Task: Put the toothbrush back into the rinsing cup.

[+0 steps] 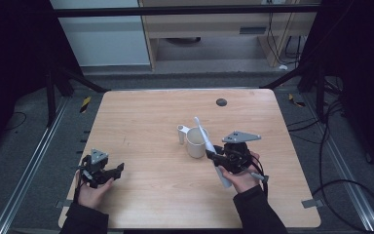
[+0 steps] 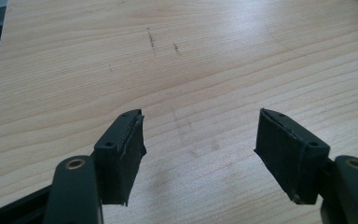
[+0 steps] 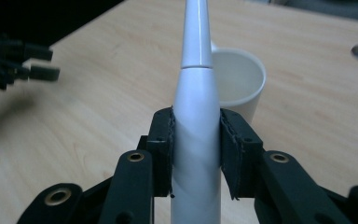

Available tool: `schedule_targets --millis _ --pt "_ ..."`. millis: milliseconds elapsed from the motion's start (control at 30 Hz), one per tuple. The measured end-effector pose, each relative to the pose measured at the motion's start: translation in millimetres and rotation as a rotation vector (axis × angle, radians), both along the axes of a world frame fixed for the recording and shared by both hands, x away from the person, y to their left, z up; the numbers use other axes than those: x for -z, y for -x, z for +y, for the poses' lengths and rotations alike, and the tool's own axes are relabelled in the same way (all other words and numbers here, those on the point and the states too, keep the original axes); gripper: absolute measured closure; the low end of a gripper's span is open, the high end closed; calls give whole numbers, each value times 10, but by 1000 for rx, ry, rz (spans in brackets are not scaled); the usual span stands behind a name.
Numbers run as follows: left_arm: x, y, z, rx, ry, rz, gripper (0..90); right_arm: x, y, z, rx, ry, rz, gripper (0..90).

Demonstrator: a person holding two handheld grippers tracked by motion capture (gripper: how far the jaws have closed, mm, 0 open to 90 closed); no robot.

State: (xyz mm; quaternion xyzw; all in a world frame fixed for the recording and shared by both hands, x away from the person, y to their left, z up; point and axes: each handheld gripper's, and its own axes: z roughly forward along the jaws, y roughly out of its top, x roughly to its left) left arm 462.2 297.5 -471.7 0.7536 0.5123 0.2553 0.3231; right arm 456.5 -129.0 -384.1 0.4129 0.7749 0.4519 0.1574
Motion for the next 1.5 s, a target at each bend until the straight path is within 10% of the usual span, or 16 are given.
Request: schedule_targets --millis 600,1500 --pt "-3 1 9 -6 5 -9 311 -291 -310 181 94 -208 -209 673" --pt "-1 0 28 -9 9 -9 317 -202 -982 366 222 -345 -270 672"
